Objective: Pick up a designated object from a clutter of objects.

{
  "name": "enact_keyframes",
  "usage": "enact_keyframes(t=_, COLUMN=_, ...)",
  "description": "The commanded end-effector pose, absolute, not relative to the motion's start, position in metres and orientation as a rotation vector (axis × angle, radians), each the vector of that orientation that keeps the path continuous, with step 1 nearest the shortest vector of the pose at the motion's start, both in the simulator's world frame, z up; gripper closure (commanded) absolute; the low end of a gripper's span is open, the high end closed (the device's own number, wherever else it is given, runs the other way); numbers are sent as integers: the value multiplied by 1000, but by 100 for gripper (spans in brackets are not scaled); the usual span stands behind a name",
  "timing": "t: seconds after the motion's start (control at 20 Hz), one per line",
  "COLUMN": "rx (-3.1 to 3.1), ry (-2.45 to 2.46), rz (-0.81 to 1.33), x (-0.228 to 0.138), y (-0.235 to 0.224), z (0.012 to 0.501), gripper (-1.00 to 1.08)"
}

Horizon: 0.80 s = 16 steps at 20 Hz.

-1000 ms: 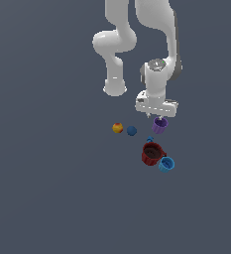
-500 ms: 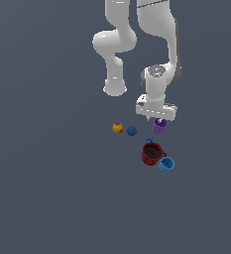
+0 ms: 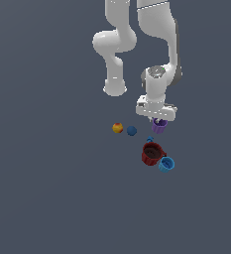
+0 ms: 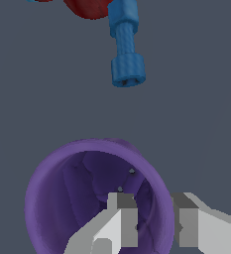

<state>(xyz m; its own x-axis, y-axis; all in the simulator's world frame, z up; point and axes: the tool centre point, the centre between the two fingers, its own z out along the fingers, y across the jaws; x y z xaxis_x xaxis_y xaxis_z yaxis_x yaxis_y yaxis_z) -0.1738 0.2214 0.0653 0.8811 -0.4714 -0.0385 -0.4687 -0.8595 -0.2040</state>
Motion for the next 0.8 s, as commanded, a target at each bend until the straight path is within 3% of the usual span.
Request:
enact_keyframes(t=0.0, rx=-2844, ry=720, rz=-17, x=-174, y=221, z=65, gripper=108)
enact_keyframes(t=0.75, rx=-2843, ry=719, rz=-18, x=-163, y=193, z=88, gripper=108)
